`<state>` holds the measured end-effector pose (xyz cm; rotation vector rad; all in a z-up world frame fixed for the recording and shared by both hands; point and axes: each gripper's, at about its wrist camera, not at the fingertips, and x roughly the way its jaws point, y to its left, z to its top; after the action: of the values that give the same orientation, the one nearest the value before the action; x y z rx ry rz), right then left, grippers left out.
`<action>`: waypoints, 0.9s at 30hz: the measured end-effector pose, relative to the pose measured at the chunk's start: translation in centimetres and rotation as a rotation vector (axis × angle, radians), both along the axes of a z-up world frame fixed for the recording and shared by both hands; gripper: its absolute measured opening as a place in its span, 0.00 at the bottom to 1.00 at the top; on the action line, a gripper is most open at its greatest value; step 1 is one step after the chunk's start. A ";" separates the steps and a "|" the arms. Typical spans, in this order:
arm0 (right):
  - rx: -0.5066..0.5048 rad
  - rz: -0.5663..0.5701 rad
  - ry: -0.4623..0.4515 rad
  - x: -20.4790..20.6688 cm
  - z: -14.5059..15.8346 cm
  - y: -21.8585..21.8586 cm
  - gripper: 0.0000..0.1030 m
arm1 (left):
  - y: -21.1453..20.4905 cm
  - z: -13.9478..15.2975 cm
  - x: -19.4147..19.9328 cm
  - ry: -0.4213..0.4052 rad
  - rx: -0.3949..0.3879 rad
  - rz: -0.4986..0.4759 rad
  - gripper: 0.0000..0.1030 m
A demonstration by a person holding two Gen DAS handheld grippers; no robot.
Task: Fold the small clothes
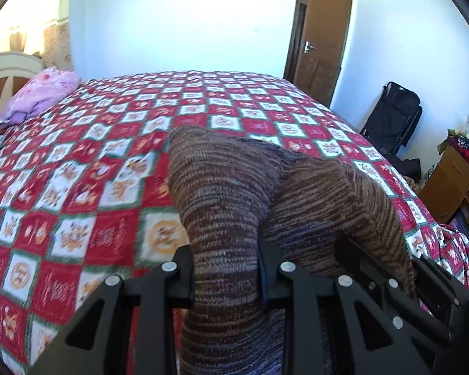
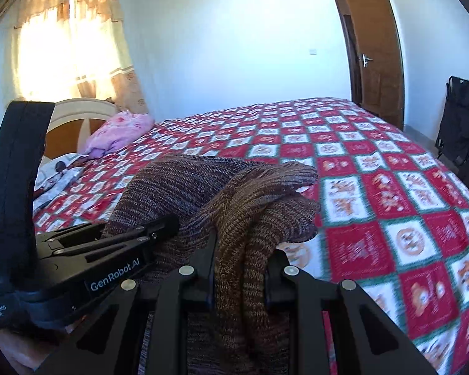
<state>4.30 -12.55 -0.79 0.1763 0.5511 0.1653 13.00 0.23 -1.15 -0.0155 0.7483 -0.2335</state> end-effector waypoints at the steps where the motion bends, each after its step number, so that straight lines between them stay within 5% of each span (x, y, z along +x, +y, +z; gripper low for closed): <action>1: 0.006 0.005 0.000 -0.3 -0.1 0.5 0.22 | 0.5 -0.1 -0.3 0.002 -0.001 0.007 0.28; 13: 0.024 0.084 0.013 -1.6 -1.0 6.2 0.22 | 6.0 -0.8 -2.5 0.003 0.001 0.087 0.28; 27: 0.020 0.238 0.020 2.1 -2.7 14.0 0.22 | 13.5 -2.5 -1.6 -0.010 0.020 0.240 0.28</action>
<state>6.43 1.46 -3.54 0.1316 0.5893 0.4005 11.44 13.74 -3.69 -0.0847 0.7313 0.0030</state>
